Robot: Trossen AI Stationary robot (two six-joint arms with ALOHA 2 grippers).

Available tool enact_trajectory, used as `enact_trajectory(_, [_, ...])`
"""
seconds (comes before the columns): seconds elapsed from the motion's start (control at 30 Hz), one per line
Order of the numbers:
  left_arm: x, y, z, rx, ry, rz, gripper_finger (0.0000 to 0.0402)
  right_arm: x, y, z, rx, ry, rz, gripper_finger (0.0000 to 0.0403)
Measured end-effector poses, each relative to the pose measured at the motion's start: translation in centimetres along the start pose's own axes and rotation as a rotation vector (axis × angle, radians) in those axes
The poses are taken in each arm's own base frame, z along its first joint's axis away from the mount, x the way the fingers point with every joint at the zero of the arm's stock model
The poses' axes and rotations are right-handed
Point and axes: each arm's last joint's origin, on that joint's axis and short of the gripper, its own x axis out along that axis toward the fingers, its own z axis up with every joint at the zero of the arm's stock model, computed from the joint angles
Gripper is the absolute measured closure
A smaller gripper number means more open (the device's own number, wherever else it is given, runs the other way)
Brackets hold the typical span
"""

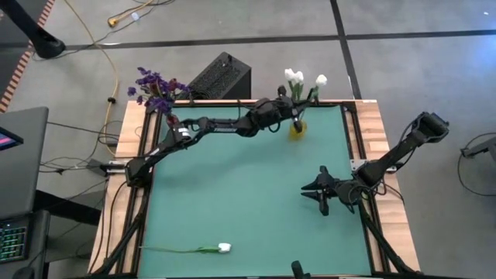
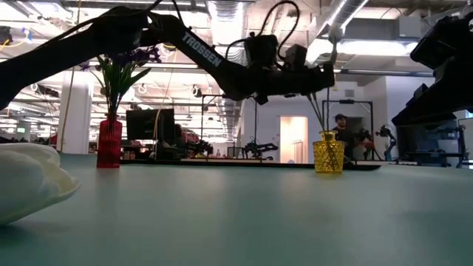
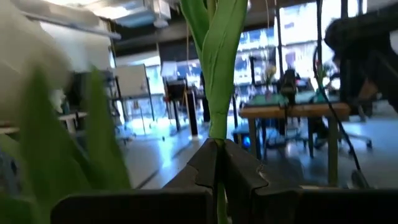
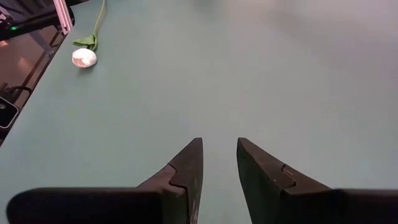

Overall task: Sort flowers into vase by color
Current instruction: Put the top white tulip into the yellow vase, then put the white tulip into the yellow vase

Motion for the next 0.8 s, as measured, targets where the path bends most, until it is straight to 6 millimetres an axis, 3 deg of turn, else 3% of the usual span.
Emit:
enact_trajectory(0.2, [0.0, -0.6, -0.9, 0.007, 0.097, -0.019, 0.0383, 0.0, 0.0, 0.0, 0.0, 0.0, 0.0, 0.0278])
enact_trajectory(0.43, [-0.2, -0.6, -1.5, -0.038, 0.223, -0.013, 0.0313, 0.0, 0.0, 0.0, -0.003, 0.0, 0.001, 0.0278])
enact_trajectory(0.63, [-0.4, -0.5, -0.3, -0.067, 0.343, -0.028, 0.0268, 0.0, 0.0, 0.0, -0.003, 0.0, 0.001, 0.0278])
enact_trajectory(0.8, [-0.6, -0.4, 2.0, -0.066, 0.404, -0.069, 0.0258, 0.0, 0.0, 0.0, -0.013, -0.002, 0.002, 0.0278])
